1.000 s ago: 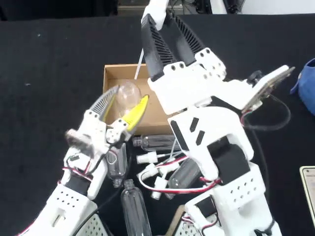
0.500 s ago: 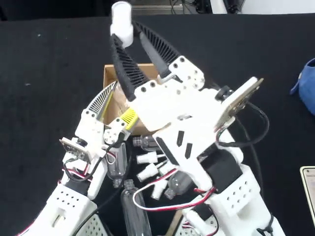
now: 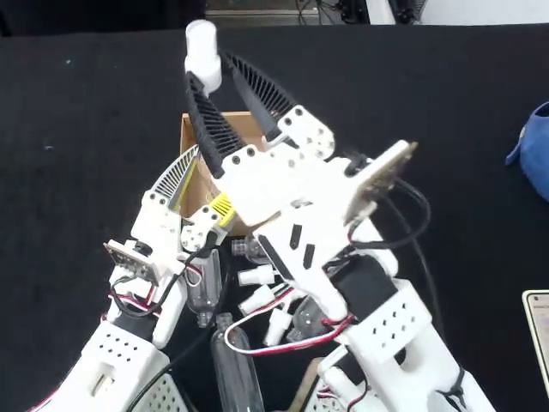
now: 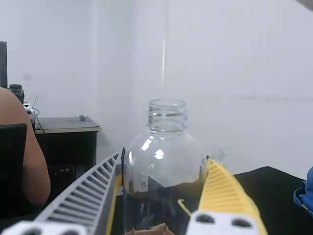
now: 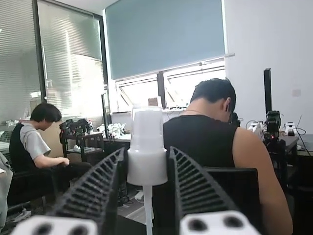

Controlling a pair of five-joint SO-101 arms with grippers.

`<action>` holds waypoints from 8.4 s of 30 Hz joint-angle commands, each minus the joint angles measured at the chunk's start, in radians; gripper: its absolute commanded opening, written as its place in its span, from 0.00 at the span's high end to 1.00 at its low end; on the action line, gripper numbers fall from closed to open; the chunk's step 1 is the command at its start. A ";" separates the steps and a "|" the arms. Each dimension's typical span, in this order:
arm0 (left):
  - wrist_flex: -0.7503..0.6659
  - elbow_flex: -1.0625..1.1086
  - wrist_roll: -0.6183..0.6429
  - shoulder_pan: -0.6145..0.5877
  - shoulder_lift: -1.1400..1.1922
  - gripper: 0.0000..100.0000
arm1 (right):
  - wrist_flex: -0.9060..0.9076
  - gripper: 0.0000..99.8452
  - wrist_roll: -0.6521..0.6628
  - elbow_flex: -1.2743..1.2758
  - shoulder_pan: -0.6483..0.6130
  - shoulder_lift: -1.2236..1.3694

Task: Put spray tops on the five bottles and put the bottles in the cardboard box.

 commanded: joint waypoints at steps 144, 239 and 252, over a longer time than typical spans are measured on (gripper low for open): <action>-0.816 -0.934 -0.009 -0.283 1.880 0.97 | 0.394 0.93 0.014 0.963 0.658 -0.972; 0.158 -0.831 -0.008 -0.291 0.945 0.73 | 0.400 0.93 0.014 0.963 0.657 -0.972; 0.690 -0.940 -0.005 -0.349 0.681 0.77 | 0.400 0.93 0.014 0.963 0.657 -0.972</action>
